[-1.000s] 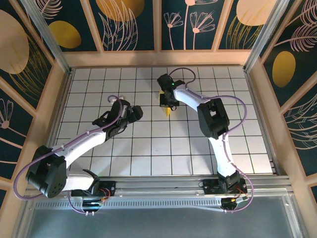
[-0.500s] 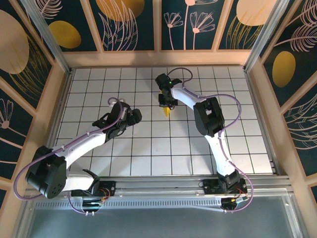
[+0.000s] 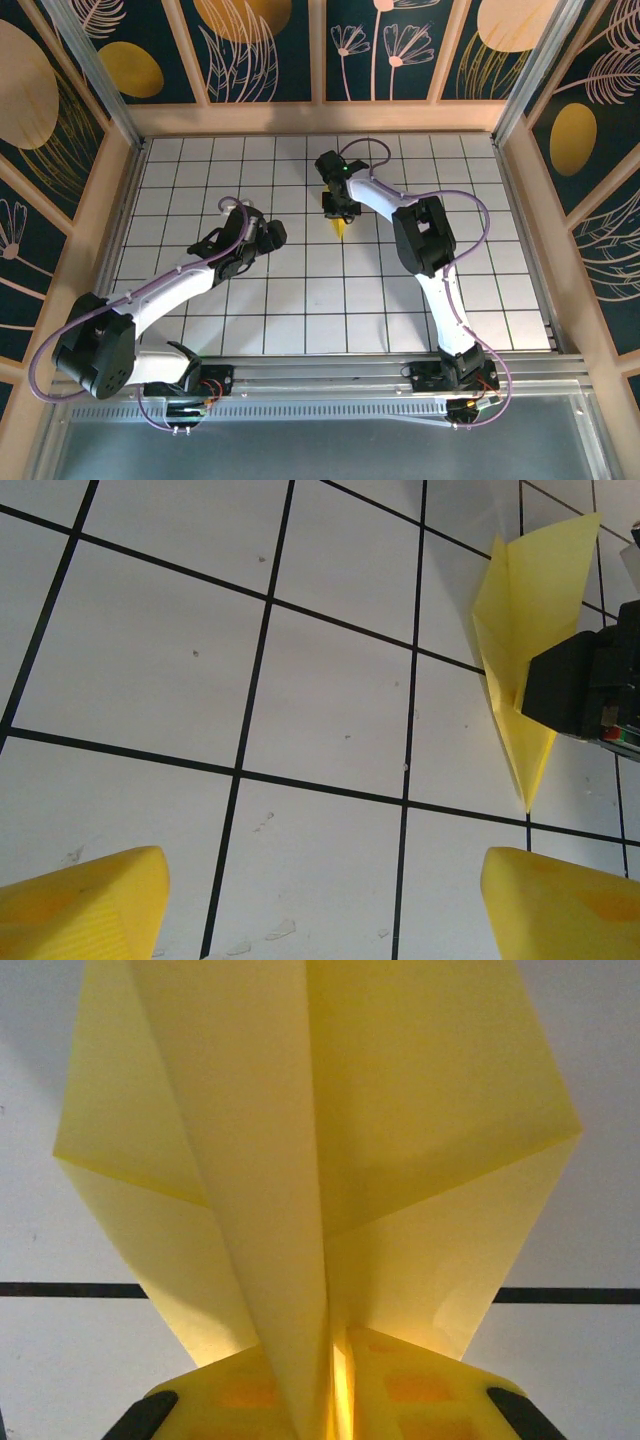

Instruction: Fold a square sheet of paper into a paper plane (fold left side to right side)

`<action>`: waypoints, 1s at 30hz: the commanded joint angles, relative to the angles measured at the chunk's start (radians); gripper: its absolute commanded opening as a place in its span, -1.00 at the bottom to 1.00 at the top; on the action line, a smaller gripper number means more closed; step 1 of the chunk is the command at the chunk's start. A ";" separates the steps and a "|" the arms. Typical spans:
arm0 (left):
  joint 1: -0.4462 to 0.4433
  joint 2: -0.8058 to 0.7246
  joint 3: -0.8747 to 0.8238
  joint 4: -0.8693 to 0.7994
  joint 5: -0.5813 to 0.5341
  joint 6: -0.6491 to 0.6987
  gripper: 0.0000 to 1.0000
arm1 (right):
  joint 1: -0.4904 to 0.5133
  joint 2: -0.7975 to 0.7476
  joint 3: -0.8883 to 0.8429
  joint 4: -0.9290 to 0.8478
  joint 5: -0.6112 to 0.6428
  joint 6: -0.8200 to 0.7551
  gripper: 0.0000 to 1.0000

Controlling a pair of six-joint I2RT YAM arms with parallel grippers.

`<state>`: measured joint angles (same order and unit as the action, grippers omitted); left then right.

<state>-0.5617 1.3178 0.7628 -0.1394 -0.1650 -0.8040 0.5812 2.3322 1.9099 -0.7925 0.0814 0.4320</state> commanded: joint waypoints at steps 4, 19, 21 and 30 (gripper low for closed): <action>0.008 0.001 0.004 -0.019 -0.002 0.011 0.62 | -0.015 -0.017 -0.060 0.038 -0.027 0.019 -0.64; 0.008 -0.011 0.028 -0.054 -0.042 0.017 0.62 | -0.018 -0.052 -0.091 0.012 0.060 0.025 -0.34; 0.008 -0.013 0.031 -0.058 -0.048 0.016 0.63 | -0.018 -0.055 -0.085 0.008 0.062 0.024 -0.33; 0.008 -0.016 0.048 -0.075 -0.063 0.025 0.64 | -0.017 -0.059 -0.080 0.002 0.054 0.022 -0.23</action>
<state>-0.5617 1.3170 0.7773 -0.1875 -0.2028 -0.7994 0.5694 2.3028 1.8462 -0.7399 0.1120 0.4477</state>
